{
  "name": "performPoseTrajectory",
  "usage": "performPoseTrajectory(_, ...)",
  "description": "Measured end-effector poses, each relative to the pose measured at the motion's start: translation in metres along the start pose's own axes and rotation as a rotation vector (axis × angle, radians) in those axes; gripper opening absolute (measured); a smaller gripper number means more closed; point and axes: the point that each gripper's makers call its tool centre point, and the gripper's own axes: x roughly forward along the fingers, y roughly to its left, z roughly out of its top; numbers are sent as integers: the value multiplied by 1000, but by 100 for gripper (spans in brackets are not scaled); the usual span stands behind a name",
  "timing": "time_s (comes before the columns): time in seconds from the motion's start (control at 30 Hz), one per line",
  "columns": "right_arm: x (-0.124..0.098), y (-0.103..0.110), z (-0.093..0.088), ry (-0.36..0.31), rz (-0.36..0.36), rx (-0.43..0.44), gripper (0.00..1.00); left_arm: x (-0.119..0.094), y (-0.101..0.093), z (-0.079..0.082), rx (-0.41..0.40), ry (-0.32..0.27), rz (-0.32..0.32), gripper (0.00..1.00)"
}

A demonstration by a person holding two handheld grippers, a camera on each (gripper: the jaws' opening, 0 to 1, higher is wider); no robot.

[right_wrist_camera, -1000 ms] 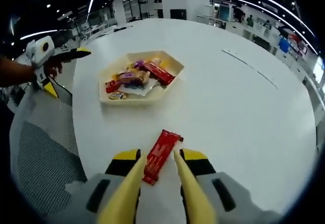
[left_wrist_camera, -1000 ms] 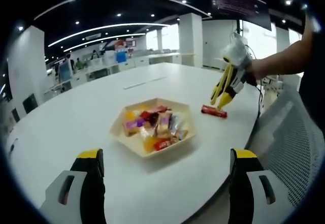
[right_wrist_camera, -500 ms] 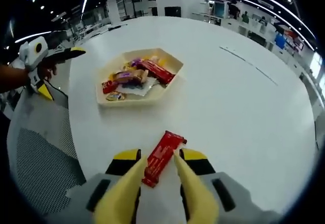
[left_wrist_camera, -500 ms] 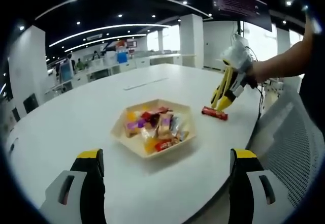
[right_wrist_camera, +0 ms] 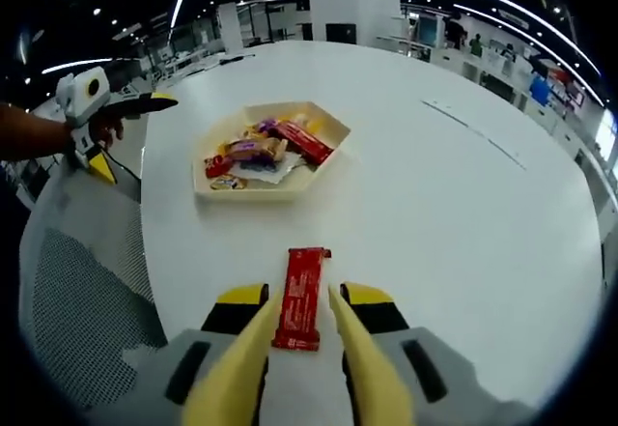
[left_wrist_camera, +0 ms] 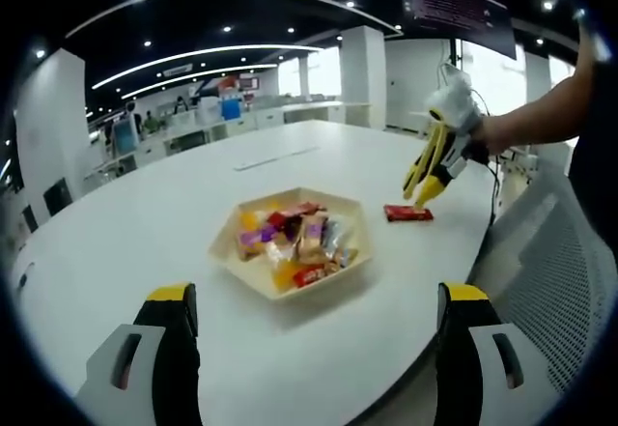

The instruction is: Place the target food into the container with the food tongs after gripping and lifting it, then release it inside without dropping or visibly crushing the food.

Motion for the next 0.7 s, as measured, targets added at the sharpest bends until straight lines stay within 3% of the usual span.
performPoseTrajectory(0.2,9,1,-3,-23,-58,-24,29,-1,1,1,-1,-2,3,99)
performPoseTrajectory(0.47,15,2,-22,19,-29,-27,28,0,1,1,-6,-4,3,99)
performPoseTrajectory(0.7,17,8,-18,22,11,-54,23,-1,0,3,-21,-17,-6,99)
